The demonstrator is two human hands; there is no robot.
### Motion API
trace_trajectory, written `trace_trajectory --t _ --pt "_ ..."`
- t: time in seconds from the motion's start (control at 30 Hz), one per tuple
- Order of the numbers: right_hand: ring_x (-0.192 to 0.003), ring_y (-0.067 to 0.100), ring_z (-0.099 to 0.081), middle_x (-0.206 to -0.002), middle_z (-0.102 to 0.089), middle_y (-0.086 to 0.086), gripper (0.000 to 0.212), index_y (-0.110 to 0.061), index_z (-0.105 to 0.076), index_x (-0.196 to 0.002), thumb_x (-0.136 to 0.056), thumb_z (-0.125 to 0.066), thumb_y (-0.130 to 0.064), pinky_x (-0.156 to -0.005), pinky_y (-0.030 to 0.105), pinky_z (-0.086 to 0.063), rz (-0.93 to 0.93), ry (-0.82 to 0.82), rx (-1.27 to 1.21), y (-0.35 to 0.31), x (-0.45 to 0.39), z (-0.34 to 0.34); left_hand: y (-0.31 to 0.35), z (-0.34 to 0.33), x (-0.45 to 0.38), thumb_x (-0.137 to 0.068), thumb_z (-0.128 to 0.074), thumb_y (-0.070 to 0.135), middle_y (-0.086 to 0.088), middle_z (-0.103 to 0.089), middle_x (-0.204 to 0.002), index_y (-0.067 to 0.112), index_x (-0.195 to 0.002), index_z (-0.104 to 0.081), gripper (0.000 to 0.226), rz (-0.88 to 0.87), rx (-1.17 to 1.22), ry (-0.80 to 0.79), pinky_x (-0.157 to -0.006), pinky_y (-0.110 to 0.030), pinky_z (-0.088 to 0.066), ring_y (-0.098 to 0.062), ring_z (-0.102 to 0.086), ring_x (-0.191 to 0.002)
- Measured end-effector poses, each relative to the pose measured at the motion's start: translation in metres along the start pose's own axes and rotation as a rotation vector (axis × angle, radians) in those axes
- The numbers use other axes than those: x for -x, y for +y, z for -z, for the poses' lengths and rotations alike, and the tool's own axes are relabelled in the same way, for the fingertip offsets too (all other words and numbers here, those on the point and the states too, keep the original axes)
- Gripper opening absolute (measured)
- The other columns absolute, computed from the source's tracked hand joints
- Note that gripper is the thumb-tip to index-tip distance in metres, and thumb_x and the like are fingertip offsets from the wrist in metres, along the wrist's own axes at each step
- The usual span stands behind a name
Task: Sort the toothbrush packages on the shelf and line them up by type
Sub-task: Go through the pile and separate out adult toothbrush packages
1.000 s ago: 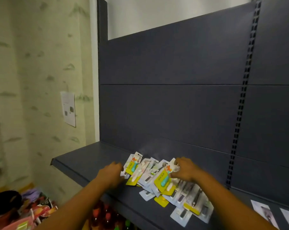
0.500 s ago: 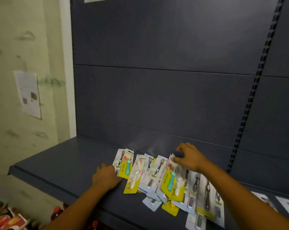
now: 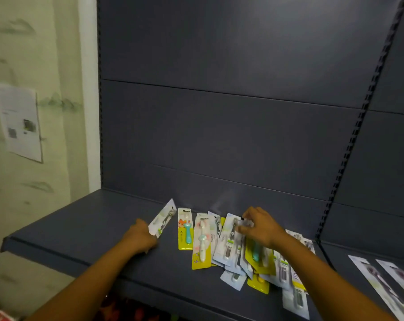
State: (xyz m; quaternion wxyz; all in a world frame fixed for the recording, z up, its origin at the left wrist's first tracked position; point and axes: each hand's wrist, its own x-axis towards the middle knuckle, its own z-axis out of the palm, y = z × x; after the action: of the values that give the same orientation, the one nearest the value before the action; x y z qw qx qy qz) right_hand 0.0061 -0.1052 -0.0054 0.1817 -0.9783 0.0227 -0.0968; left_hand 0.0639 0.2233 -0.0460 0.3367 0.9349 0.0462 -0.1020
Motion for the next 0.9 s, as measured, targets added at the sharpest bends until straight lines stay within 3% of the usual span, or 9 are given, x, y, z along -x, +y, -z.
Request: trace_trajectory --t 0.07,0.17,0.27,0.4,0.5,0.63,0.77,0.9 --pt "-0.102 0.018 -0.052 -0.111 -0.054 0.001 0.037 -0.022 -0.052 -0.108 -0.085 -0.066 -0.046 -0.085 0.031 -0.046 -0.013 0.000 -0.007 -0.003 0.002 0.001 -0.001 0.003 0.003 -0.084 -0.063 0.013 -0.009 -0.061 -0.085 0.002 -0.123 -0.045 0.044 -0.001 0.109 -0.098 -0.049 -0.024 -0.050 -0.019 -0.061 -0.067" --pt "-0.103 0.019 -0.053 -0.113 -0.054 0.001 0.033 -0.021 -0.052 -0.109 -0.087 -0.066 -0.041 -0.086 0.031 -0.047 -0.023 0.000 -0.020 -0.007 0.006 0.001 -0.006 0.005 0.006 -0.087 -0.064 0.011 -0.010 -0.062 -0.090 0.002 -0.119 -0.053 0.035 -0.034 0.307 -0.197 -0.061 -0.029 -0.060 -0.019 -0.065 -0.070" --pt "-0.098 0.019 -0.055 -0.109 -0.054 0.000 0.024 -0.023 -0.053 -0.105 -0.089 -0.064 -0.036 -0.080 0.027 -0.047 -0.048 -0.002 -0.030 -0.011 0.011 -0.002 -0.007 0.002 0.013 -0.088 -0.067 0.010 -0.010 -0.067 -0.094 0.007 -0.109 -0.058 0.022 -0.118 0.494 -0.164 -0.070 -0.032 -0.060 -0.020 -0.068 -0.076" --pt "-0.086 0.018 -0.060 -0.097 -0.062 0.004 0.008 -0.020 -0.057 -0.090 -0.091 -0.060 -0.027 -0.062 0.017 -0.041 -0.079 0.002 -0.038 -0.016 0.016 -0.011 0.004 -0.009 0.030 -0.084 -0.072 0.004 -0.006 -0.073 -0.106 0.009 -0.108 -0.059 0.028 -0.343 0.723 -0.099 -0.072 -0.038 -0.062 -0.023 -0.073 -0.089" --pt "-0.083 0.020 -0.063 -0.097 -0.068 0.013 0.016 -0.014 -0.063 -0.086 -0.092 -0.058 -0.028 -0.066 0.022 -0.047 -0.120 -0.043 -0.001 -0.019 0.019 -0.016 0.017 -0.017 0.047 -0.083 -0.072 0.002 0.001 -0.074 -0.106 0.014 -0.111 -0.058 0.034 -0.468 0.793 -0.100 -0.068 -0.038 -0.062 -0.021 -0.074 -0.090" --pt "-0.087 0.022 -0.065 -0.093 -0.069 0.008 0.034 -0.013 -0.072 -0.090 -0.086 -0.061 -0.046 -0.081 0.037 -0.056 -0.173 -0.094 0.074 -0.016 0.018 -0.029 0.028 -0.025 0.055 -0.082 -0.072 -0.002 0.001 -0.074 -0.107 0.012 -0.111 -0.058 0.035 -0.546 0.813 -0.086 -0.069 -0.039 -0.062 -0.024 -0.073 -0.092" --pt "-0.093 0.023 -0.064 -0.097 -0.068 0.007 0.048 -0.016 -0.070 -0.093 -0.079 -0.061 -0.061 -0.083 0.035 -0.053 -0.206 -0.065 0.160 -0.021 0.017 -0.042 0.032 -0.028 0.060 -0.082 -0.071 -0.004 -0.001 -0.074 -0.109 0.011 -0.110 -0.059 0.034 -0.605 0.804 -0.078 -0.064 -0.032 -0.060 -0.023 -0.073 -0.092" --pt "-0.103 0.024 -0.060 -0.106 -0.066 0.006 0.057 -0.015 -0.068 -0.100 -0.077 -0.059 -0.066 -0.089 0.035 -0.046 -0.200 -0.031 0.257 -0.031 0.014 -0.048 0.032 -0.026 0.064 -0.082 -0.072 -0.003 0.001 -0.074 -0.109 0.014 -0.111 -0.060 0.036 -0.622 0.796 -0.064 -0.066 -0.033 -0.061 -0.023 -0.073 -0.093"
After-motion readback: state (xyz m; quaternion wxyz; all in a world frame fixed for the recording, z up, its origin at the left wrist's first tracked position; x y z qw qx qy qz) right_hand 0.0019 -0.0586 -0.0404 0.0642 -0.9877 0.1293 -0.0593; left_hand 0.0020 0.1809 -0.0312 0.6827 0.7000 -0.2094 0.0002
